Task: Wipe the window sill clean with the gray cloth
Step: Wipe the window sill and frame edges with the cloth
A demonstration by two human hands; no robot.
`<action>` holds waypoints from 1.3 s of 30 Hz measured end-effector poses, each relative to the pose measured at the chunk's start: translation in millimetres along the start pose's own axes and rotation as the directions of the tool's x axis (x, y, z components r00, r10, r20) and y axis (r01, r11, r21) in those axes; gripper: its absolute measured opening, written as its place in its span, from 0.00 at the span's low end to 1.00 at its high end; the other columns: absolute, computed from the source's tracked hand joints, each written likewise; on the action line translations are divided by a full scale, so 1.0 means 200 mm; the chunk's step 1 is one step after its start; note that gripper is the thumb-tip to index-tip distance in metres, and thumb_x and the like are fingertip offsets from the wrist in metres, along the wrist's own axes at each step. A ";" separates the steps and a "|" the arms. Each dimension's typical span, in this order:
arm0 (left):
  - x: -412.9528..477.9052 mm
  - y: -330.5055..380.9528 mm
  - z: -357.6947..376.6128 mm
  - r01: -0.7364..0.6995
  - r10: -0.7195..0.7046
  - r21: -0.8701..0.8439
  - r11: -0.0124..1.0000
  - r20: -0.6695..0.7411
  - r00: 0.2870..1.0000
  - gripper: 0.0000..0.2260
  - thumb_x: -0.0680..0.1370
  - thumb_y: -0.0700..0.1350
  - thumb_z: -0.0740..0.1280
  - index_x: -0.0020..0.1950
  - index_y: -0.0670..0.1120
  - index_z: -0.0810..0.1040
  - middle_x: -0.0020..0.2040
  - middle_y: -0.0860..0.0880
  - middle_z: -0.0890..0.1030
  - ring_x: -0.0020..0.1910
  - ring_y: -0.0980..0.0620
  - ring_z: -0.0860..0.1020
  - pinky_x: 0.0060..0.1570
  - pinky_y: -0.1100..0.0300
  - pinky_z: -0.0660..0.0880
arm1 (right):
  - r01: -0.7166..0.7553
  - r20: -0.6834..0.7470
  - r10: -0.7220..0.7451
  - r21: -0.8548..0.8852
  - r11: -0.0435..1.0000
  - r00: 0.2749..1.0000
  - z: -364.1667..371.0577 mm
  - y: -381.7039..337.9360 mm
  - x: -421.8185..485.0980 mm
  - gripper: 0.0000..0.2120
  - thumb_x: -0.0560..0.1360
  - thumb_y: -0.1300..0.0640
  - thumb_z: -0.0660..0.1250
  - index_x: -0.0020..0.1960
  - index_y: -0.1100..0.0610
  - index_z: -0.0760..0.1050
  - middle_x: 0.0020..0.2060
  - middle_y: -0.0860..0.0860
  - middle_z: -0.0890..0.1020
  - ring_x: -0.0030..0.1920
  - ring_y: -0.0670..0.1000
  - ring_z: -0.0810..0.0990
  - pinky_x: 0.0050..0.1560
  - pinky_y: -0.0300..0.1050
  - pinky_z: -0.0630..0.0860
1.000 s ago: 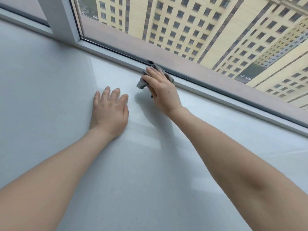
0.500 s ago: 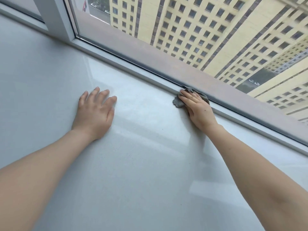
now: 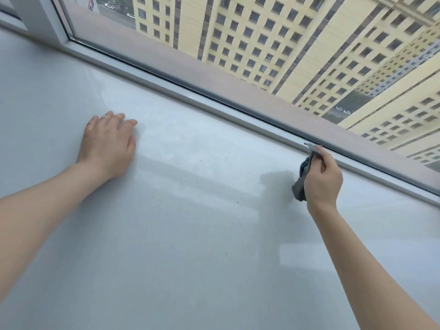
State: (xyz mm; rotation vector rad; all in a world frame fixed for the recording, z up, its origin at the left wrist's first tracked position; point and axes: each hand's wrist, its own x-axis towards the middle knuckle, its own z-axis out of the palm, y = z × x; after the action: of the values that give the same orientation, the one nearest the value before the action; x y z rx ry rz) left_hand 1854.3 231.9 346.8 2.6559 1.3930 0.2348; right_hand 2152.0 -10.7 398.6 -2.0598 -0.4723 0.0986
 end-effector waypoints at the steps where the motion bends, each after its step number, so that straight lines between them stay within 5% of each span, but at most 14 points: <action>1: -0.02 0.01 -0.01 -0.001 0.001 -0.027 1.000 -0.007 1.000 0.17 0.77 0.43 0.56 0.64 0.39 0.71 0.66 0.34 0.71 0.67 0.34 0.65 0.67 0.41 0.57 | -0.102 0.037 0.097 0.194 0.976 0.995 -0.02 -0.05 -0.06 0.13 0.80 0.63 0.55 0.59 0.60 0.76 0.40 0.48 0.79 0.35 0.36 0.77 0.39 0.29 0.72; 3: -0.07 0.01 -0.04 -0.003 0.002 -0.072 0.997 -0.020 1.000 0.21 0.74 0.45 0.53 0.63 0.38 0.72 0.64 0.34 0.72 0.66 0.33 0.67 0.66 0.42 0.59 | -0.388 0.287 0.269 0.543 0.745 0.919 -0.06 -0.14 -0.15 0.11 0.80 0.61 0.56 0.55 0.61 0.76 0.43 0.54 0.79 0.40 0.48 0.80 0.40 0.41 0.76; 4: -0.10 0.02 -0.05 -0.009 0.007 -0.086 0.996 -0.027 1.000 0.22 0.73 0.45 0.53 0.62 0.38 0.73 0.63 0.34 0.73 0.65 0.33 0.68 0.66 0.42 0.61 | -0.566 0.482 0.304 0.633 0.528 0.822 -0.08 -0.17 -0.18 0.10 0.79 0.58 0.57 0.54 0.61 0.75 0.46 0.56 0.79 0.45 0.53 0.80 0.44 0.45 0.77; 6: -0.15 0.01 -0.05 -0.027 0.025 -0.097 0.995 -0.026 0.999 0.22 0.73 0.46 0.52 0.61 0.38 0.73 0.62 0.33 0.74 0.64 0.33 0.69 0.64 0.41 0.63 | -0.748 0.664 0.344 0.579 0.325 0.664 -0.09 -0.21 -0.21 0.16 0.76 0.51 0.59 0.51 0.61 0.79 0.51 0.57 0.81 0.52 0.58 0.80 0.56 0.50 0.76; 8: -0.19 0.01 -0.05 -0.041 0.039 -0.099 0.994 -0.020 0.999 0.23 0.73 0.47 0.51 0.61 0.38 0.73 0.61 0.33 0.75 0.63 0.33 0.70 0.63 0.41 0.64 | -0.671 0.591 0.375 0.426 0.607 0.715 -0.08 -0.17 -0.24 0.18 0.75 0.49 0.59 0.51 0.59 0.82 0.53 0.57 0.83 0.54 0.57 0.81 0.54 0.50 0.79; 10: -0.21 0.01 -0.06 -0.044 0.043 -0.100 0.994 -0.018 0.999 0.24 0.72 0.48 0.50 0.60 0.38 0.74 0.60 0.33 0.75 0.62 0.33 0.71 0.62 0.41 0.65 | -0.228 0.281 0.232 -0.049 0.972 0.931 -0.07 -0.11 -0.30 0.15 0.77 0.49 0.61 0.57 0.56 0.79 0.57 0.53 0.82 0.58 0.53 0.79 0.55 0.44 0.76; 12: -0.24 0.00 -0.08 -0.040 0.039 -0.090 0.995 -0.019 0.999 0.24 0.72 0.48 0.50 0.60 0.38 0.74 0.60 0.33 0.75 0.62 0.33 0.71 0.62 0.42 0.65 | 0.123 0.134 -0.080 -0.354 0.927 0.988 -0.05 -0.08 -0.37 0.15 0.78 0.50 0.60 0.60 0.55 0.77 0.59 0.50 0.80 0.62 0.50 0.76 0.58 0.38 0.68; 17: -0.29 0.05 -0.10 -0.040 0.040 -0.075 0.996 0.004 0.999 0.20 0.73 0.45 0.54 0.60 0.37 0.74 0.60 0.33 0.75 0.62 0.32 0.71 0.62 0.41 0.65 | 0.531 0.564 -0.205 -0.507 0.679 0.800 0.04 0.05 -0.50 0.30 0.72 0.34 0.48 0.70 0.44 0.66 0.74 0.48 0.63 0.75 0.52 0.56 0.75 0.53 0.50; 20: -0.30 0.21 -0.14 -0.034 0.034 -0.089 0.995 -0.004 0.999 0.20 0.73 0.45 0.55 0.60 0.38 0.75 0.61 0.33 0.75 0.62 0.32 0.71 0.62 0.41 0.65 | 0.594 0.612 -0.202 -0.547 0.590 0.765 -0.02 0.17 -0.32 0.30 0.73 0.35 0.44 0.72 0.41 0.63 0.75 0.50 0.60 0.76 0.56 0.53 0.74 0.59 0.45; 26: -0.31 0.19 -0.19 -0.025 0.019 -0.093 0.995 -0.063 0.998 0.19 0.73 0.44 0.55 0.60 0.37 0.74 0.60 0.33 0.75 0.62 0.33 0.71 0.61 0.41 0.66 | 0.509 0.578 -0.112 -0.589 0.628 0.808 0.33 -0.06 0.00 0.21 0.81 0.45 0.48 0.74 0.42 0.58 0.77 0.50 0.56 0.76 0.56 0.49 0.75 0.55 0.41; 31: -0.36 0.20 -0.21 -0.007 0.004 -0.080 0.997 -0.038 0.999 0.18 0.73 0.43 0.55 0.57 0.37 0.75 0.59 0.33 0.75 0.60 0.33 0.72 0.59 0.41 0.68 | 0.841 0.798 -0.420 -0.190 0.506 0.432 0.11 -0.04 -0.48 0.23 0.77 0.44 0.49 0.70 0.46 0.67 0.73 0.51 0.66 0.74 0.59 0.58 0.73 0.58 0.48; 36: -0.40 0.20 -0.21 -0.005 0.005 -0.026 1.000 0.002 1.000 0.19 0.75 0.45 0.52 0.59 0.38 0.74 0.61 0.33 0.73 0.62 0.32 0.69 0.63 0.40 0.64 | 0.913 0.896 -0.445 0.186 0.362 -0.006 -0.23 0.06 -0.65 0.19 0.80 0.45 0.52 0.69 0.42 0.67 0.73 0.46 0.65 0.75 0.53 0.58 0.74 0.56 0.51; 37: -0.40 0.20 -0.21 0.004 -0.004 -0.025 1.000 0.009 1.000 0.19 0.75 0.44 0.53 0.60 0.38 0.73 0.63 0.33 0.73 0.64 0.32 0.68 0.65 0.40 0.62 | 0.927 0.894 -0.449 0.159 0.339 0.011 -0.20 0.06 -0.53 0.20 0.80 0.43 0.49 0.68 0.43 0.69 0.72 0.46 0.67 0.74 0.53 0.61 0.73 0.55 0.53; 39: -0.42 0.20 -0.22 0.027 -0.026 -0.040 0.999 0.020 0.999 0.19 0.75 0.45 0.53 0.61 0.39 0.74 0.64 0.34 0.72 0.66 0.33 0.67 0.67 0.41 0.60 | 0.902 0.845 -0.443 -0.099 0.420 0.299 -0.05 0.00 -0.24 0.25 0.78 0.39 0.45 0.69 0.44 0.68 0.72 0.48 0.67 0.74 0.55 0.62 0.73 0.54 0.53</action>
State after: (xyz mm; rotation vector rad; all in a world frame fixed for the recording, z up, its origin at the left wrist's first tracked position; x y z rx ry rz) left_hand 1831.3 142.4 392.1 2.5989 1.4012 0.2305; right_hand 2109.9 -36.6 396.8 -2.0557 -2.2062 0.2410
